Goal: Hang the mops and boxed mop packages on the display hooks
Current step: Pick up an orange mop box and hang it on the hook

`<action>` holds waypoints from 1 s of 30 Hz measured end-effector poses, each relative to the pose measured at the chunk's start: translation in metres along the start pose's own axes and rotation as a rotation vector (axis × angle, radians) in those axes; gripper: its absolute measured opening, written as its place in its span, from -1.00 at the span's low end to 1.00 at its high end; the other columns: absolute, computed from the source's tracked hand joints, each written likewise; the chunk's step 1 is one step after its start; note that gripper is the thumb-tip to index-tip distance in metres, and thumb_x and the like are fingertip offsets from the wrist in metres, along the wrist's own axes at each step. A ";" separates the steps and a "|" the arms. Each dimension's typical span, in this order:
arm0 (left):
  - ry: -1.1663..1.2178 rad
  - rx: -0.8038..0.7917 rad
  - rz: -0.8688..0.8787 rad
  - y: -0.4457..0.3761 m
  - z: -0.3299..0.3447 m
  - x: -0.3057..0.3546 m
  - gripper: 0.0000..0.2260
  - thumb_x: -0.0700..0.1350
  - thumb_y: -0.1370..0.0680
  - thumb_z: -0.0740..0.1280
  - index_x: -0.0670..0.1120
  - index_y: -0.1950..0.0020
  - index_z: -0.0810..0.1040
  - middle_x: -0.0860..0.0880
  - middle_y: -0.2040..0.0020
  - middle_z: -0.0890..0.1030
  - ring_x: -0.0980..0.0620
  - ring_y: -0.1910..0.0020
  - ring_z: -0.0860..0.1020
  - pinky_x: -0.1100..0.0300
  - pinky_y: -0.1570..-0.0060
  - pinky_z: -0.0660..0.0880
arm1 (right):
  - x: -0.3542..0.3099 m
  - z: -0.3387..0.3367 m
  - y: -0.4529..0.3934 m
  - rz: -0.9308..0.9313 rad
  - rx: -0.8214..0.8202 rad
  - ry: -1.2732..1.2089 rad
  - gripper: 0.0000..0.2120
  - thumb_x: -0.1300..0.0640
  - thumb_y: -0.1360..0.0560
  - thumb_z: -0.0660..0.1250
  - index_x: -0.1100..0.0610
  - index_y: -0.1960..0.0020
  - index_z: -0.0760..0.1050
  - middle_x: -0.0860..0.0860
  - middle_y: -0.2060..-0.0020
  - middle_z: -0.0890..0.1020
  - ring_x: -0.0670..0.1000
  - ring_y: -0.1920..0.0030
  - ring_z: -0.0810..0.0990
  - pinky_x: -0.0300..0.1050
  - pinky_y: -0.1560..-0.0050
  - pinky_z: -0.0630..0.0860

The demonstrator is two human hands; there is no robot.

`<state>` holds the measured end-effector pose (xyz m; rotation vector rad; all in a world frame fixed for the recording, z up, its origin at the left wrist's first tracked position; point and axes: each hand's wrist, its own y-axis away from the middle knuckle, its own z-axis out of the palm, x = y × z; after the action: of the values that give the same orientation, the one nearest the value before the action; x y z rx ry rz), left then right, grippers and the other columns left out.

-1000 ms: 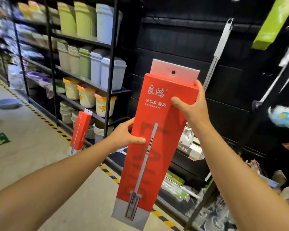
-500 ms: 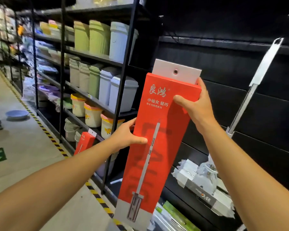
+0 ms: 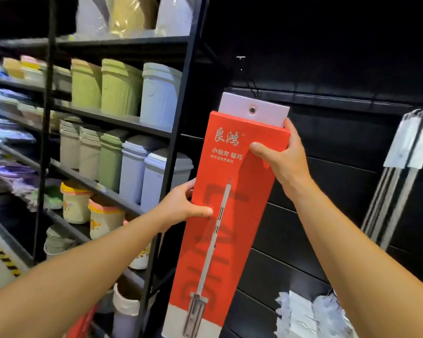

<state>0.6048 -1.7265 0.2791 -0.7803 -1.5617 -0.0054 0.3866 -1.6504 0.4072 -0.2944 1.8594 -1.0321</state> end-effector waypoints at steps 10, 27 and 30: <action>-0.025 -0.048 0.105 -0.123 -0.089 -0.015 -0.54 -0.22 -0.40 0.56 0.25 -0.13 0.58 0.07 -0.03 0.70 0.09 -0.02 0.67 0.16 0.03 0.62 | 0.017 0.080 -0.118 -0.088 0.043 0.037 -0.18 -0.14 -0.20 0.61 -0.18 -0.40 0.38 0.06 -0.28 0.53 -0.01 -0.17 0.65 0.07 -0.06 0.68; -0.035 -0.085 0.262 -0.373 -0.115 -0.041 -0.56 -0.16 -0.43 0.54 0.26 -0.17 0.55 0.16 0.00 0.68 0.16 -0.01 0.66 0.23 0.13 0.61 | 0.115 0.093 -0.322 -0.244 0.095 0.167 -0.34 -0.17 -0.23 0.57 -0.22 -0.29 0.46 0.04 -0.26 0.56 0.00 -0.16 0.65 0.07 -0.09 0.66; -0.034 -0.081 0.292 -0.415 -0.117 -0.041 -0.55 -0.12 -0.41 0.56 0.26 -0.19 0.55 0.16 -0.01 0.68 0.11 -0.06 0.65 0.11 0.03 0.64 | 0.127 0.091 -0.356 -0.249 0.110 0.181 -0.31 -0.19 -0.22 0.57 -0.21 -0.31 0.45 0.04 -0.27 0.55 0.00 -0.16 0.65 0.07 -0.10 0.66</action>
<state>0.5096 -2.1152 0.4444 -1.0721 -1.4734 0.1596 0.3181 -1.9914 0.5803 -0.3851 1.9520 -1.3647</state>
